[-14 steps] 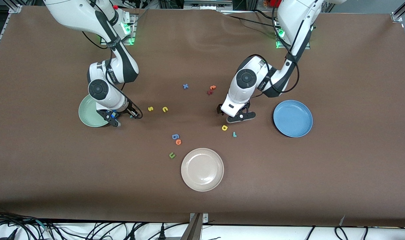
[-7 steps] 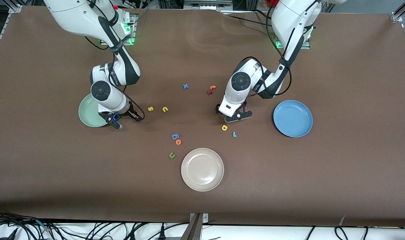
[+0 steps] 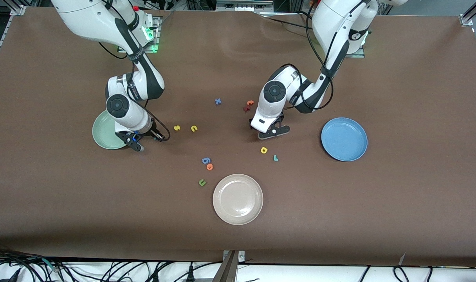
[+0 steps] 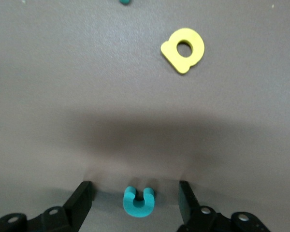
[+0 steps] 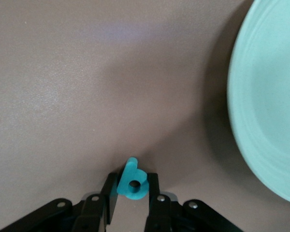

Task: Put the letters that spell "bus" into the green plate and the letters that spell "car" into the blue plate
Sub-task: 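Grasp the teal b with the right gripper while the left gripper grasps the u, then drop the b in the green plate while the left gripper lifts the u, then drop the teal u in the blue plate while the right gripper reaches the s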

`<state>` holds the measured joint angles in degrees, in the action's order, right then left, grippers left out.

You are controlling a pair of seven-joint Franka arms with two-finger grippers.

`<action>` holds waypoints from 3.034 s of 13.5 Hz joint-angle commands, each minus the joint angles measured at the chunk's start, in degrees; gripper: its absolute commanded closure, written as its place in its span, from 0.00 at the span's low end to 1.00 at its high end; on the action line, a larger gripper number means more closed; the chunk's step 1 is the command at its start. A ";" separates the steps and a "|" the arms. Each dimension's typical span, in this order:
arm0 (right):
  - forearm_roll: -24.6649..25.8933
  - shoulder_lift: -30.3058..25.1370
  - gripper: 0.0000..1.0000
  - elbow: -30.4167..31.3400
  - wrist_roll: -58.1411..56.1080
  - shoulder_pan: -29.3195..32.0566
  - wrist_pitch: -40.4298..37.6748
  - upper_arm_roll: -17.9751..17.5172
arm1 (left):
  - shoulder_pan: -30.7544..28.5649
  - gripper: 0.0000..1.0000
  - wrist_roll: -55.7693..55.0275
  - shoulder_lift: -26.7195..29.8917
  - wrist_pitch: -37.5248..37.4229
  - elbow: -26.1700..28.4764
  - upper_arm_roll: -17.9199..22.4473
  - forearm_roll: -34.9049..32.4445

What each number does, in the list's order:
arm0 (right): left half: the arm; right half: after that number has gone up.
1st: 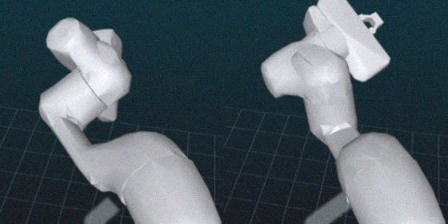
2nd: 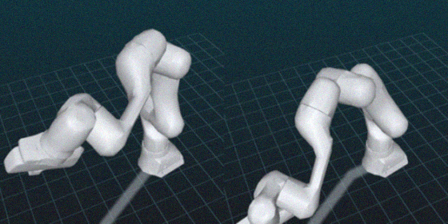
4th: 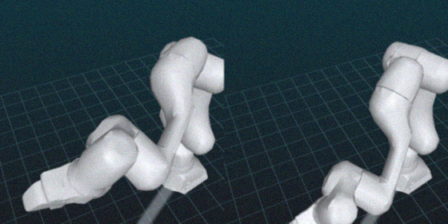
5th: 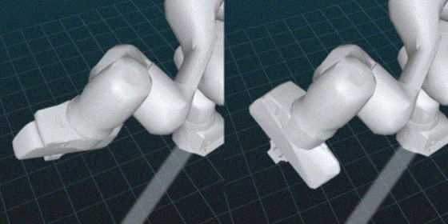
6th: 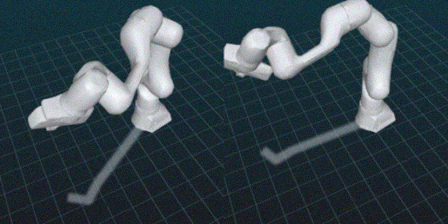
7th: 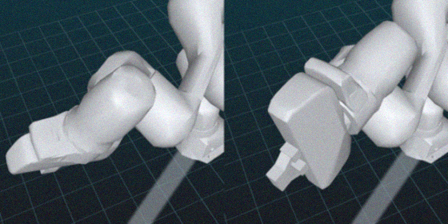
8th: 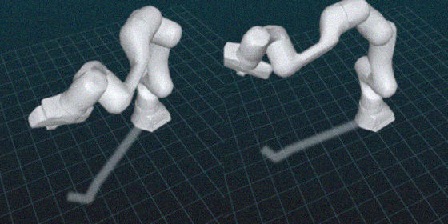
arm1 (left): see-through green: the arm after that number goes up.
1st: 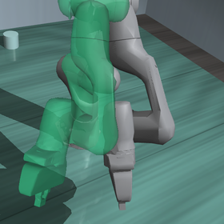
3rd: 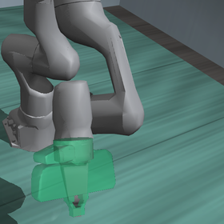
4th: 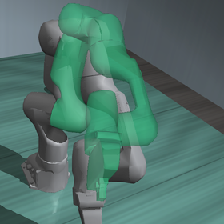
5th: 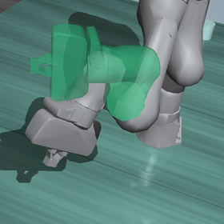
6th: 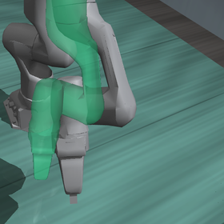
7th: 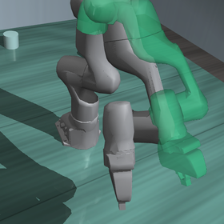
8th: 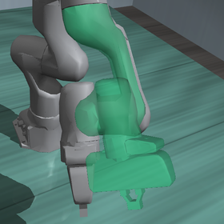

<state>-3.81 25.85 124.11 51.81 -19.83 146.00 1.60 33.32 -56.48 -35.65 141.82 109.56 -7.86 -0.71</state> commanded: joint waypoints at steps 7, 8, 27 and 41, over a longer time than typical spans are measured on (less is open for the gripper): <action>-0.49 -10.37 0.91 -2.82 -8.45 -0.12 -20.10 4.62 | 1.39 0.46 -2.58 -0.82 -1.37 -0.40 0.57 -1.93; -0.49 -11.26 0.91 -2.74 -12.83 -0.03 -22.66 6.82 | 1.39 0.49 -2.58 -0.82 -1.37 -0.40 0.57 -1.93; -0.84 -2.56 0.01 0.43 -49.79 3.13 -15.04 21.69 | 0.69 0.72 -3.55 -0.47 -3.56 -1.98 0.57 -1.84; -1.55 -11.18 0.01 -3.26 -25.88 2.34 -22.78 3.25 | -5.62 0.74 5.47 0.14 -20.92 -10.84 0.48 -1.14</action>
<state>-4.74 15.21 121.05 25.11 -17.88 122.99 7.96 30.41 -55.78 -35.56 127.89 102.75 -6.95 -0.80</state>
